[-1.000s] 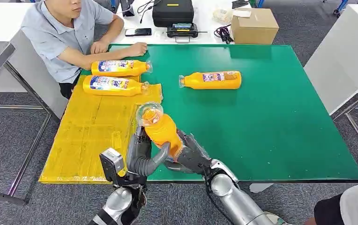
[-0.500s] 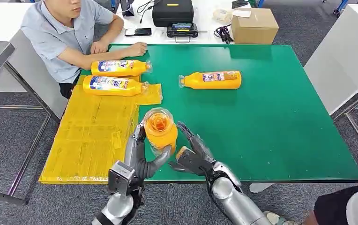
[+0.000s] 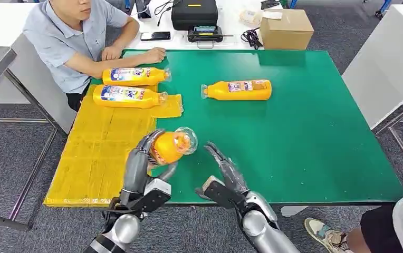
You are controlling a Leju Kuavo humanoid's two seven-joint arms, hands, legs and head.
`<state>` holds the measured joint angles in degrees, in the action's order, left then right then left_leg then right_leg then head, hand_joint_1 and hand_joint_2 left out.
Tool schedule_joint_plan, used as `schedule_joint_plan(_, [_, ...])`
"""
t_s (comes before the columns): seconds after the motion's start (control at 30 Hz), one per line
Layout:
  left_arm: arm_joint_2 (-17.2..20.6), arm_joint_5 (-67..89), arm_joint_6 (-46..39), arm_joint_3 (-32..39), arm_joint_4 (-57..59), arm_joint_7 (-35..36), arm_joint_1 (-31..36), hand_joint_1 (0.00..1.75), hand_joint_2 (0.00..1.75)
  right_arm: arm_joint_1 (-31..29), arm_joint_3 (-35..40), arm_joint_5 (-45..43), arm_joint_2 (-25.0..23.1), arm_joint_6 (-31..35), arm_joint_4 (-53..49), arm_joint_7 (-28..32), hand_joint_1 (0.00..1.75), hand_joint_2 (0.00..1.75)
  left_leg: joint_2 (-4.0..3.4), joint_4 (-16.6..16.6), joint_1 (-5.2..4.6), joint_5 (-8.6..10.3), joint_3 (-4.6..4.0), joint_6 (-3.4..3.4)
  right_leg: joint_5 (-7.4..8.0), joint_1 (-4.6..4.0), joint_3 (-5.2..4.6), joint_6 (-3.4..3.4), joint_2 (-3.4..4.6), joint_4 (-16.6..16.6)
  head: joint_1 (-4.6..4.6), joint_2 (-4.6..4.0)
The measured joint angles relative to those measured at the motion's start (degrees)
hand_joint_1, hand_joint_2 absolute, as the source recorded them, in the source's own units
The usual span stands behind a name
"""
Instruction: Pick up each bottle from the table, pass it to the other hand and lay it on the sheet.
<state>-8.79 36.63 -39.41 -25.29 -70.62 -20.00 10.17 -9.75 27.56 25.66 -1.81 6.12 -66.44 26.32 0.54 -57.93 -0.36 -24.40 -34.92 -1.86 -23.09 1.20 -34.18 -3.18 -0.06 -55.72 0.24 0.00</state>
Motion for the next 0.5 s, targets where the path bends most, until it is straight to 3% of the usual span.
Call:
schedule_joint_plan(0.2, [0.35,4.06,-0.35,1.99,0.33,0.42,-0.01,1.75,1.75,0.80,-0.35,0.85,0.02,-0.09,-1.16,0.04,0.00,1.75,0.00,0.00,-0.01,0.00,-0.01,0.00,0.00,0.01,0.01,0.00,0.00,0.00,0.02,0.00])
schedule_joint_plan(0.5, [2.30,19.87,-0.70,10.38,0.35,-1.64,-1.12,1.75,1.75,4.09,-2.40,2.10,1.24,2.08,-2.73,1.16,0.00,1.75,-0.01,0.00,0.01,0.00,-0.01,0.00,0.00,-0.01,-0.01,0.01,0.00,0.00,0.00,0.00])
